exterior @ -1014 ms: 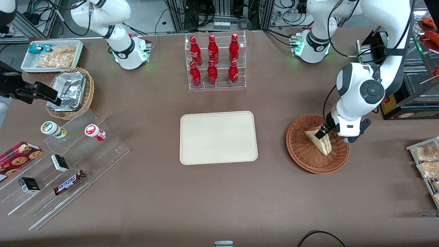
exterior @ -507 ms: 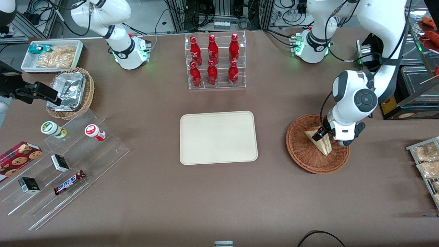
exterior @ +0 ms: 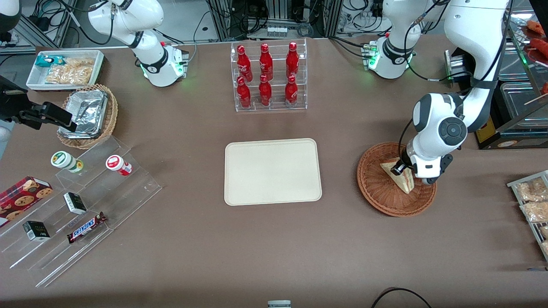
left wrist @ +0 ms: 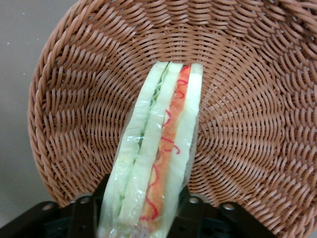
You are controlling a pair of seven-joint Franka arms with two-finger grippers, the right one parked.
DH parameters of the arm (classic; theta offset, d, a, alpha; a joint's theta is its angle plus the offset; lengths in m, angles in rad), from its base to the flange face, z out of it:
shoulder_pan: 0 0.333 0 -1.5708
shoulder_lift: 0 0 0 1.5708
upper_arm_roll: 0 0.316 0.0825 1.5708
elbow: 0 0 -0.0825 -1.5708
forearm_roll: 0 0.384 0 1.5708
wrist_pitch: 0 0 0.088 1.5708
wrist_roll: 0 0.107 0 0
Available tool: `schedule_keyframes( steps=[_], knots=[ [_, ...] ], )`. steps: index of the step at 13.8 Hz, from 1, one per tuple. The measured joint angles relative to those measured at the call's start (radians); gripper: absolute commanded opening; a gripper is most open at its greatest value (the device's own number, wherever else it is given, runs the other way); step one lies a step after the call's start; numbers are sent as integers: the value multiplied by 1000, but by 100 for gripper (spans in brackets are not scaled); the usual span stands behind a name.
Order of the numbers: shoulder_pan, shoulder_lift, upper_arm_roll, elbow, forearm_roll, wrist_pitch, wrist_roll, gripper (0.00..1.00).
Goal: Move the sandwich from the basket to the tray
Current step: 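Lower the open left gripper and close it on the sandwich, then lift the sandwich and carry it toward the cream tray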
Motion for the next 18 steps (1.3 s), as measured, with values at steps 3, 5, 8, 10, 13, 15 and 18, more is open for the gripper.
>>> schedule_keyframes(
  steps=[3,5,8,10,13,15,18],
  knots=[
    [-1,-4,-1,56,1,-86,0,11],
    [-5,-8,-4,145,2,-240,22,9],
    [-9,-17,-22,285,2,-437,110,8],
    [-20,-20,-54,331,3,-486,143,6],
    [-86,-15,-90,337,3,-486,168,7],
    [-147,-1,-94,349,2,-486,197,7],
    [-237,48,-97,392,2,-483,209,6]
  ],
)
